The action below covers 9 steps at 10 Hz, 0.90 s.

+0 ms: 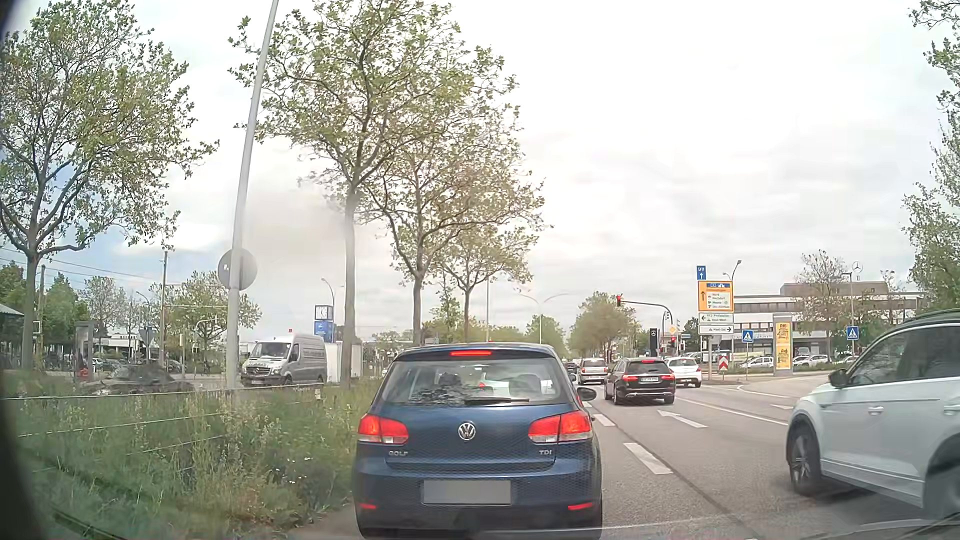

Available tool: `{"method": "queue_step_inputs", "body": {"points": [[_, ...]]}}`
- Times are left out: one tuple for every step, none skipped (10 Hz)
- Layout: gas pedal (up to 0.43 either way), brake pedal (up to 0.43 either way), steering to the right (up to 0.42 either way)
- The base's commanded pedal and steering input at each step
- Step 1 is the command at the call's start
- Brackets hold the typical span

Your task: Follow the waypoints while adhering to traffic rules and regulations

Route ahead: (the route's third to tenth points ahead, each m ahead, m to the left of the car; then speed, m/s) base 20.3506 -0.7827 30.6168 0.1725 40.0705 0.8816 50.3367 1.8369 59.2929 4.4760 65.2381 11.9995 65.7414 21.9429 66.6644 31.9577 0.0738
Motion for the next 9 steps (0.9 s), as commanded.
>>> {"method": "queue_step_inputs", "body": {"points": [[0.0,0.183,0.008],[0.0,0.201,0.008],[0.0,0.213,0.008],[0.0,0.226,0.008],[0.0,0.226,0.008],[0.0,0.232,0.008],[0.0,0.238,0.008],[0.0,0.238,0.008],[0.0,0.244,0.008]]}}
